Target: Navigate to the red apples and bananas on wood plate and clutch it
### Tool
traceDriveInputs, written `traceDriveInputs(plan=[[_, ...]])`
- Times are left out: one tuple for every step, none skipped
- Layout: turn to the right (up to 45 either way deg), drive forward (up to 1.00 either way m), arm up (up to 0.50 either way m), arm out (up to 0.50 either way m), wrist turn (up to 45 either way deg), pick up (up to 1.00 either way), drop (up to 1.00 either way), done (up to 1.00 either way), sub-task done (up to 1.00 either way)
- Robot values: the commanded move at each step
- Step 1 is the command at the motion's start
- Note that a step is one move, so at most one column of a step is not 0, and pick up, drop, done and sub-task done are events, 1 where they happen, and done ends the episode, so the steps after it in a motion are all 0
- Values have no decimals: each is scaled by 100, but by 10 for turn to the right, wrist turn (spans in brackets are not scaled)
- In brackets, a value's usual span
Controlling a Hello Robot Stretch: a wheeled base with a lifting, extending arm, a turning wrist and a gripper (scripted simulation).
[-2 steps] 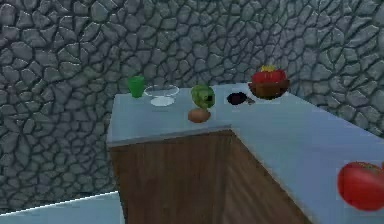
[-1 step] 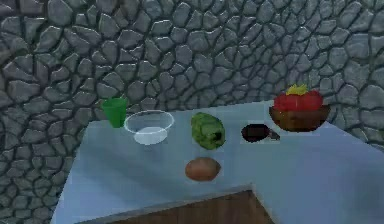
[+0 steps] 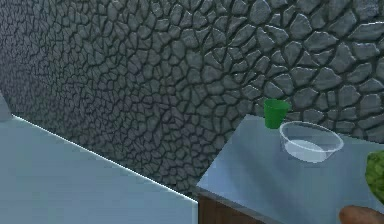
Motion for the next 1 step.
traceDriveInputs(plan=[[-120, 0, 0, 0, 0, 0, 0, 0, 0]])
